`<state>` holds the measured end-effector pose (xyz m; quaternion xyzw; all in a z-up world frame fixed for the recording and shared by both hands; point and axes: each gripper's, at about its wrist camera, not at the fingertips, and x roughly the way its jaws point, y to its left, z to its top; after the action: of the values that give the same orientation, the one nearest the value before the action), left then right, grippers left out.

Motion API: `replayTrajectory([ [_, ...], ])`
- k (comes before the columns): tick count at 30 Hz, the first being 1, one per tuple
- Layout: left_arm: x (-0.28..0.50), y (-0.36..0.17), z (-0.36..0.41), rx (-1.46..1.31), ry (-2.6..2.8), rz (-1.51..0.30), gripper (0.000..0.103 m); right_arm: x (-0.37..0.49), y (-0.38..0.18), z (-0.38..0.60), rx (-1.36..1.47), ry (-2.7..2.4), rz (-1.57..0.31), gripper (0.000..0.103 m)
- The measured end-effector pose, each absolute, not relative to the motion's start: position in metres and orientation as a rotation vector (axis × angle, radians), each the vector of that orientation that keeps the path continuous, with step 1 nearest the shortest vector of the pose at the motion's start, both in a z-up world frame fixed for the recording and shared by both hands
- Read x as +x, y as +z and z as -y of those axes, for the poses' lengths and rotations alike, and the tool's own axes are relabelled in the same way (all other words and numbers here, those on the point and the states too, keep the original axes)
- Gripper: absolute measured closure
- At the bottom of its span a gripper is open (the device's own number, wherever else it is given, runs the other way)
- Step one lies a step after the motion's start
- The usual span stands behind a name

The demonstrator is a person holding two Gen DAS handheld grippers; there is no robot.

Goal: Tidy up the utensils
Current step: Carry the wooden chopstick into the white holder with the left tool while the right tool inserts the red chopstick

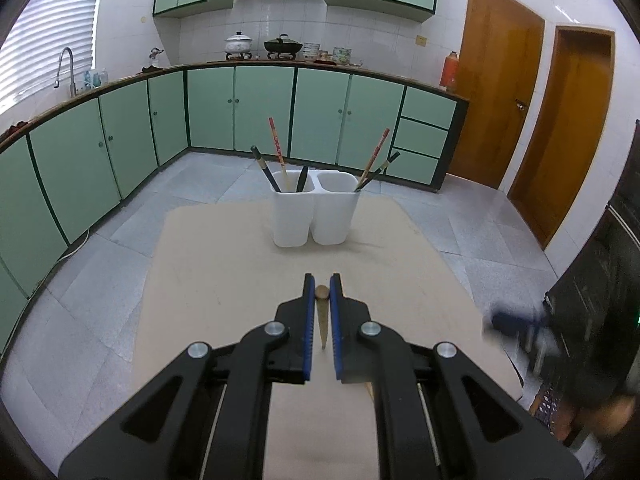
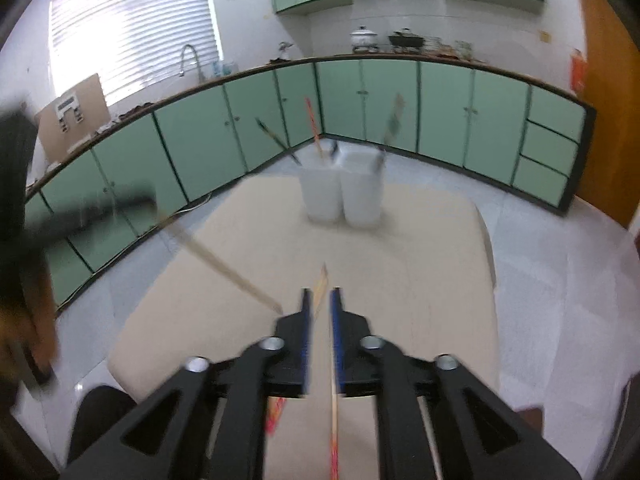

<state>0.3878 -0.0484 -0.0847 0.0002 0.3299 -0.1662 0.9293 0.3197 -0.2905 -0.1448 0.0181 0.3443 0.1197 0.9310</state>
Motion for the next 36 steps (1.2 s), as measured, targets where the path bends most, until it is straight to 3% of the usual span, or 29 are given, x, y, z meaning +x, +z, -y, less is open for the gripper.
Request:
replayTrajectory([
  [6, 0.394, -0.082, 0.046, -0.015, -0.340, -0.683, 0.097, 0.245, -0.239, 0.302, 0.066, 0.187, -0.784, 0.073],
  [14, 0.395, -0.081, 0.054, -0.011, -0.337, -0.686, 0.097, 0.236, -0.271, 0.291, 0.059, 0.168, -0.849, 0.078],
  [18, 0.395, -0.081, 0.056, 0.001, -0.335, -0.685, 0.097, 0.234, -0.271, 0.295, 0.057, 0.164, -0.847, 0.080],
  [25, 0.397, -0.082, 0.054, -0.011, -0.332, -0.683, 0.097, 0.238, -0.269, 0.299, 0.092, 0.150, -0.865, 0.096],
  [36, 0.396, -0.082, 0.050, -0.014, -0.326, -0.685, 0.097, 0.261, -0.201, 0.292, 0.040, 0.166, -0.761, 0.097],
])
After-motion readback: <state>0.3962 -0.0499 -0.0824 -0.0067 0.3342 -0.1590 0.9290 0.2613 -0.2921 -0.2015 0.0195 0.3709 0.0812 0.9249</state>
